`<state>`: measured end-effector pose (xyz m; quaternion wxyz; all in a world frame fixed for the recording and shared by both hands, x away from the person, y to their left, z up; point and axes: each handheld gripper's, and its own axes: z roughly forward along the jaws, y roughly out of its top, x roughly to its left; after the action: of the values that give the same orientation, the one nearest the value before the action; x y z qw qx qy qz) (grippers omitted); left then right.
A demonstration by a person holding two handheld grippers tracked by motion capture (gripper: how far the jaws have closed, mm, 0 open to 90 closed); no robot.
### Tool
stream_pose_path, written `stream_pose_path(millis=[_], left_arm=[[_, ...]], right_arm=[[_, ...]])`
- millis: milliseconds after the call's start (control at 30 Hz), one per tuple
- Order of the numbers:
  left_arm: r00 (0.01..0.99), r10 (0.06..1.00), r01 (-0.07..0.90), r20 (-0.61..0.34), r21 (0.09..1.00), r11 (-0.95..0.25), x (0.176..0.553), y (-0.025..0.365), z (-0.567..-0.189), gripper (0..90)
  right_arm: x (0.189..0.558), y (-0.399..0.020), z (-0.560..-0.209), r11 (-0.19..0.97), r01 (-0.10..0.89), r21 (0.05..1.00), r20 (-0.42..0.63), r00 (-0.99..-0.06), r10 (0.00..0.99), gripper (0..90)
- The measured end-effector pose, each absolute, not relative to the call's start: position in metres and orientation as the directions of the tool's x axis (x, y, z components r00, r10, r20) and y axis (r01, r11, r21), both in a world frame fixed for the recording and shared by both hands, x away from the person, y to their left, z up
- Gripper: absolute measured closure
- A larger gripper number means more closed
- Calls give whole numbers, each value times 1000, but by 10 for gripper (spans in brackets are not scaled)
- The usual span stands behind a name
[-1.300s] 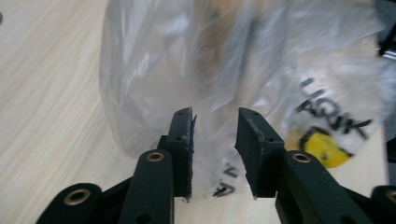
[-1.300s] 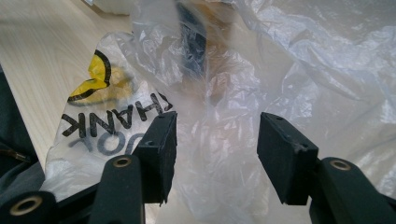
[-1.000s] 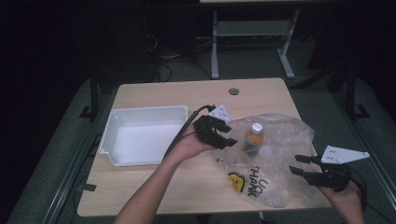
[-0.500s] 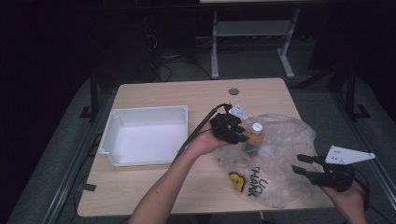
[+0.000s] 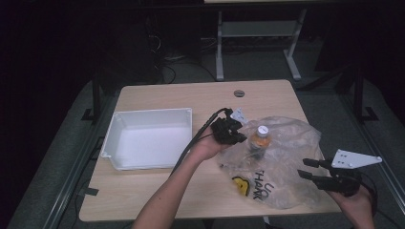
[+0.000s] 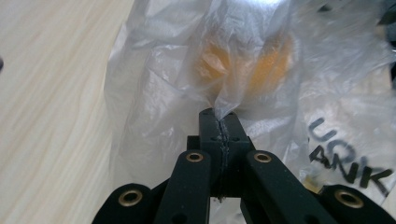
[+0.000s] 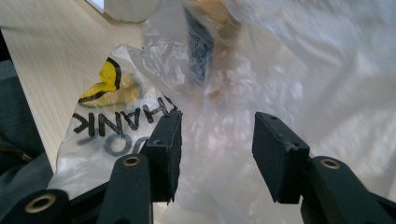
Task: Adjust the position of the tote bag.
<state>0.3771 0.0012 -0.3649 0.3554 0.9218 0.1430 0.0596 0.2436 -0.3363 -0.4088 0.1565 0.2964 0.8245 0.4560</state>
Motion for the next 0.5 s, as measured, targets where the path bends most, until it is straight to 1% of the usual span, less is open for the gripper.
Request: stream_pose_path(millis=[200, 233, 500], left_arm=[[942, 337, 261, -6, 646, -718, 379, 12, -385, 899], [935, 353, 277, -14, 649, -708, 378, 12, -389, 899], [934, 358, 296, -20, 607, -738, 378, 15, -409, 899]], right_arm=[[245, -334, -410, 417, 352, 838, 15, -779, 627, 522], [245, -334, -411, 419, 353, 836, 14, -779, 627, 522], [246, -330, -414, 434, 363, 824, 21, -786, 617, 524]])
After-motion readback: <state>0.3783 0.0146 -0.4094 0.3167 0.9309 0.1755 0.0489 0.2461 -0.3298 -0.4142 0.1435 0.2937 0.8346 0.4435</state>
